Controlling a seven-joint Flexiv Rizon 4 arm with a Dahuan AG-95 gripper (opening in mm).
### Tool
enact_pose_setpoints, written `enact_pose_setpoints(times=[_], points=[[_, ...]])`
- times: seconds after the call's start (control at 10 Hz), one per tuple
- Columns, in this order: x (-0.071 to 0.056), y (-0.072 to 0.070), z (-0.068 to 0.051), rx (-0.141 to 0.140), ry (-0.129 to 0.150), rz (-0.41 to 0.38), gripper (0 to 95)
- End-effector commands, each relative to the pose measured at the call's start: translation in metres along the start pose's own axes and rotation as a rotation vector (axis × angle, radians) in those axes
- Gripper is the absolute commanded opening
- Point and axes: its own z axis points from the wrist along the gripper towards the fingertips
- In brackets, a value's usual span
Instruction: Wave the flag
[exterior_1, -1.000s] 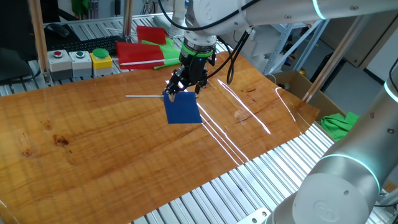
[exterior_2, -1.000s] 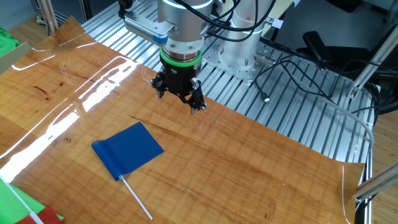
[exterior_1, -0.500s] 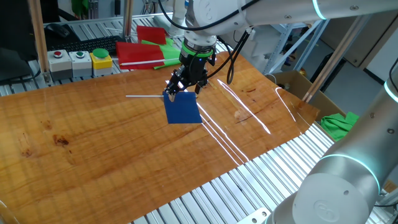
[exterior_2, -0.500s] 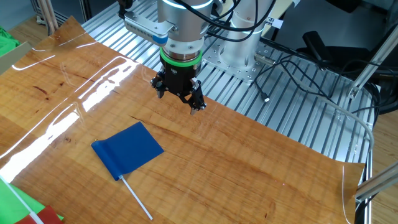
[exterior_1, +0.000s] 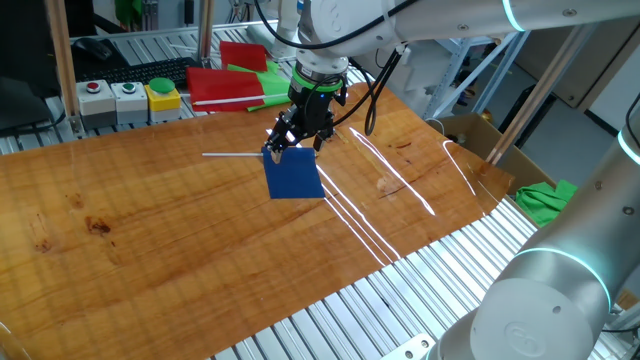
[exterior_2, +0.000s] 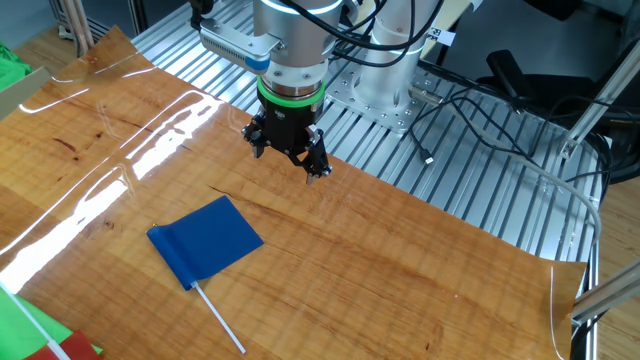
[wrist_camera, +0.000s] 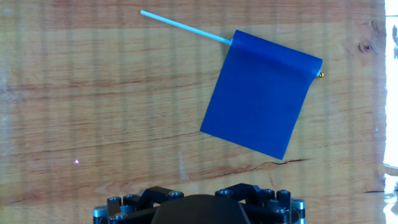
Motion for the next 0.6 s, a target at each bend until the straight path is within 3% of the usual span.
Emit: enact_pose_setpoints(times=[0.1,0.6], points=[[0.0002,-0.0001,0.0005,-0.054,0.017,0.313,0.0],[0.0019,0.0013,0.0044,-0.054,0.015,0.313,0.0]])
